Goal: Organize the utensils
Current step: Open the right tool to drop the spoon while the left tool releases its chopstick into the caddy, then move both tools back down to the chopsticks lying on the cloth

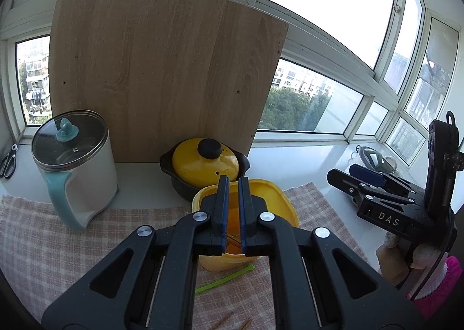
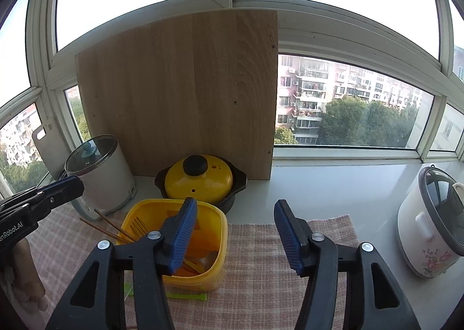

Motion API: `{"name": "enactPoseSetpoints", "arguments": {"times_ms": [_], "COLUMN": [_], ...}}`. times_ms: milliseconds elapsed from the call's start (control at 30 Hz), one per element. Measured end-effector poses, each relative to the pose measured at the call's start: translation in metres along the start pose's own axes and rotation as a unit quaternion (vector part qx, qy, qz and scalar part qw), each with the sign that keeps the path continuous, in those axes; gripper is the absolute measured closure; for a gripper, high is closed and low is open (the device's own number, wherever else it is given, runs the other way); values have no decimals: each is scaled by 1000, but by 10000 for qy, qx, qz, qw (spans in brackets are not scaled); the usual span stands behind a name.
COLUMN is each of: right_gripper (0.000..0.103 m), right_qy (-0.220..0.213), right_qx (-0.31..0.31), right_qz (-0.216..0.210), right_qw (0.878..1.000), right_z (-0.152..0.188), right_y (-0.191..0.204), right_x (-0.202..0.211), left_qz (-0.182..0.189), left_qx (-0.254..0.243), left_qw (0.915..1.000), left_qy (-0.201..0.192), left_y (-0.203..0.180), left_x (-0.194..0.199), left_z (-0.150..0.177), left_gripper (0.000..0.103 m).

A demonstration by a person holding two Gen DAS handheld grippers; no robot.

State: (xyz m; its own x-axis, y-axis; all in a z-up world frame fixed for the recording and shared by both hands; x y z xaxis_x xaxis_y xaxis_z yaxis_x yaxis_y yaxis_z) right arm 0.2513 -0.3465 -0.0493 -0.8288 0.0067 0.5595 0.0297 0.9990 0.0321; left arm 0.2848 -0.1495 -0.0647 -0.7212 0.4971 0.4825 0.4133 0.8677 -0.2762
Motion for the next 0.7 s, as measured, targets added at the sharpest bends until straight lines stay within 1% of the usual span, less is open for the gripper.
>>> {"name": "enactPoseSetpoints", "arguments": {"times_ms": [100, 167, 233, 367, 400, 467, 500, 700], "right_gripper": [30, 21, 16, 14, 14, 13, 13, 13], "right_qy": [-54, -92, -112, -12, 26, 134, 181, 423], "right_qx": [-11, -61, -136, -227, -262, -365, -422, -778], "right_qz": [39, 36, 5, -53, -72, -110, -122, -93], "right_qw": [10000, 9999, 9998, 9997, 9996, 9992, 9989, 9960], "right_z": [4, 7, 11, 24, 28, 38, 43, 75], "right_y": [0, 0, 1, 4, 4, 5, 5, 4], "right_x": [14, 23, 33, 49, 53, 60, 63, 81], "left_qz": [43, 59, 52, -2, 5, 30, 38, 35], "left_qx": [1, -15, -106, -385, -410, -411, -407, -663], "left_qw": [10000, 9999, 9998, 9988, 9985, 9979, 9976, 9930], "left_qy": [44, 84, 133, 300, 369, 503, 553, 981], "left_y": [3, 5, 8, 15, 17, 24, 28, 46], "left_x": [9, 15, 20, 33, 36, 43, 47, 59], "left_z": [4, 9, 14, 31, 35, 45, 50, 81], "left_gripper": [100, 100, 100, 99, 95, 62, 58, 58]}}
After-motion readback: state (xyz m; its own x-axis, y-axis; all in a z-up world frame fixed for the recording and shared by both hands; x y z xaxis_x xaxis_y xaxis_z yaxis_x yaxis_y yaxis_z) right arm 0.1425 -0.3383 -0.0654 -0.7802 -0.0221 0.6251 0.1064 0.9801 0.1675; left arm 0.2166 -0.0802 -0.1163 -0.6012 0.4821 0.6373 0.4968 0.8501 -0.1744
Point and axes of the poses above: each gripper's, at about its wrist camera, not at the fingertips, and x roughly against the way its jaws point, y to its left, z to its underside, the point moved 6 cm from there along -x, roughly the way its jaws point, and after that the axes turned 4 degrees about -y, right-handed, at the moved point
